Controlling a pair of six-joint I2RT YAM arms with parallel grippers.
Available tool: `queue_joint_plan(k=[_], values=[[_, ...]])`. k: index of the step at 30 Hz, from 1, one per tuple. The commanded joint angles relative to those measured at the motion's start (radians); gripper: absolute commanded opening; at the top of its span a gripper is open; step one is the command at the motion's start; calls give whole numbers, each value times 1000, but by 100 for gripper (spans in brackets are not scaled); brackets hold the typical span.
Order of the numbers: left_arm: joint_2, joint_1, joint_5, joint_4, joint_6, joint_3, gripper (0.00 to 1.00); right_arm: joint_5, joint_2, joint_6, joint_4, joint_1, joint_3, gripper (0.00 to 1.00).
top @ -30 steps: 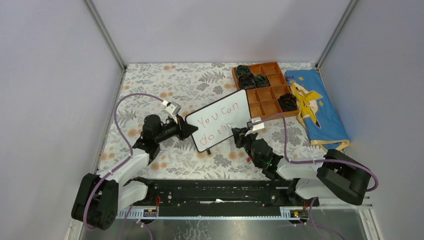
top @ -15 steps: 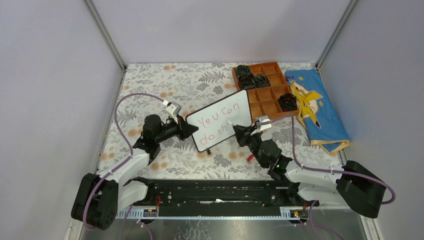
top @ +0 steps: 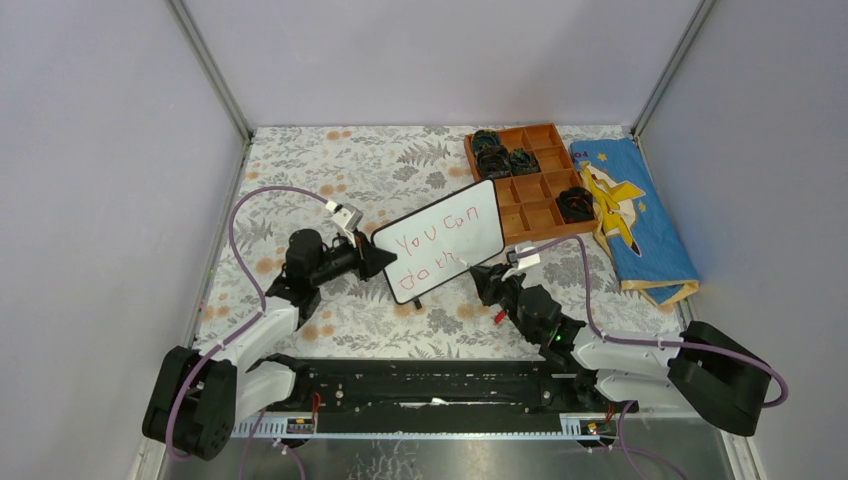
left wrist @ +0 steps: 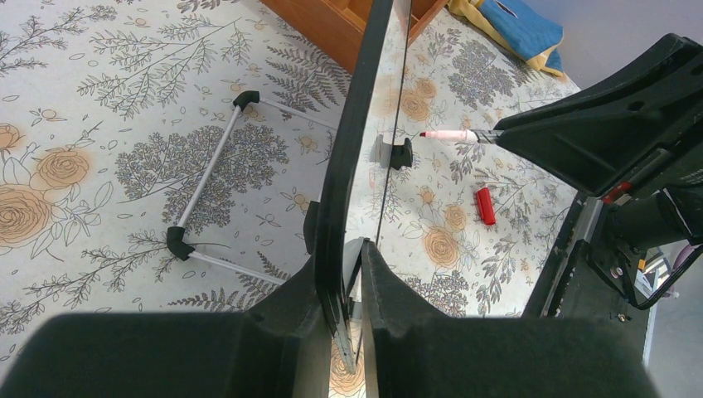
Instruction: Write a sentence on the whiteboard
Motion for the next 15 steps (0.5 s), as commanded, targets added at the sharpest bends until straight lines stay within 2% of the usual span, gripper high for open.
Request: queue_joint_plan(k=[1, 15], values=[[15, 2, -101, -104, 99, -7, 13, 17, 18, 11, 53, -7, 3, 0], [21, 0, -105, -105, 97, -4, 13, 57, 50, 19, 64, -8, 26, 0]])
